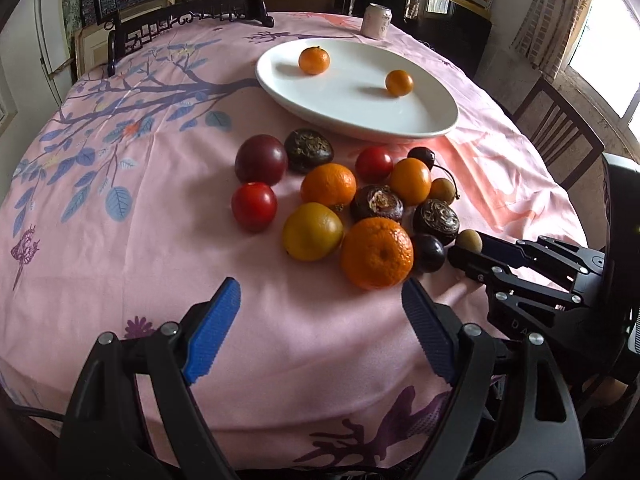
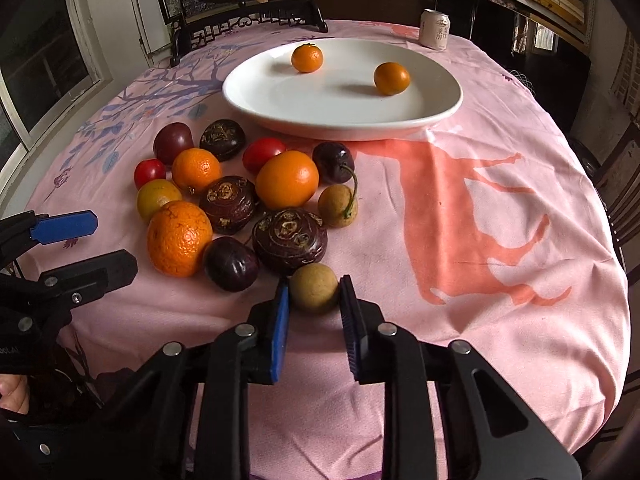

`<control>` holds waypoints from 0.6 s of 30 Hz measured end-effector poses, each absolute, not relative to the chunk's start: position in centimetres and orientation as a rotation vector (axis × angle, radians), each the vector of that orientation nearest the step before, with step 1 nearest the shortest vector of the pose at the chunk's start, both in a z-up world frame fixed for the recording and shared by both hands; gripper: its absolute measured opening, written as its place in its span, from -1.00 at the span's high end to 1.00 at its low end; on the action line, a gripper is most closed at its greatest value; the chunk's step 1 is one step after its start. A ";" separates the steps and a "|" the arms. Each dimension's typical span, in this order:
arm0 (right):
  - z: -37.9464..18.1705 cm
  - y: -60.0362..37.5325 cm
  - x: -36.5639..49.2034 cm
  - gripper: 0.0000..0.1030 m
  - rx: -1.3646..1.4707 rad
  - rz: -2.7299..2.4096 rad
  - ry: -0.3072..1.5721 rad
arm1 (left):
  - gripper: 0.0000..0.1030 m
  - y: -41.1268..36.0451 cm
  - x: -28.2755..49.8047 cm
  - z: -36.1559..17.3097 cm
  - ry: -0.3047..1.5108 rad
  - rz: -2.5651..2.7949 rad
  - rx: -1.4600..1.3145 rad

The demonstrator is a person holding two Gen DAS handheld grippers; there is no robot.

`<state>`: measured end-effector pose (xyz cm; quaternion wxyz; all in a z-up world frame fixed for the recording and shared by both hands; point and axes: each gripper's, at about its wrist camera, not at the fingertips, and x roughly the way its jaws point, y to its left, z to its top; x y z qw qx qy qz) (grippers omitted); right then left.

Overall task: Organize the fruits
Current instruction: 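Grasp a small brown round fruit with the right gripper while the left grasps a large tangerine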

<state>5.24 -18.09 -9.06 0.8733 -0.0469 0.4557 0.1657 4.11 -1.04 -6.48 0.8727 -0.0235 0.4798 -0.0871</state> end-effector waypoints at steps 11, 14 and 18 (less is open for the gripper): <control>-7.9 -22.0 4.0 0.52 -0.018 0.285 0.913 | -0.47 -3.8 4.8 -7.6 1.055 -0.204 -0.029; -7.9 -22.6 3.7 0.52 -0.001 0.288 0.912 | -0.30 -4.3 6.0 -8.3 1.063 -0.192 -0.031; -7.8 -23.0 3.6 0.52 0.010 0.289 0.905 | -0.11 -4.8 7.2 -8.6 1.039 -0.177 -0.024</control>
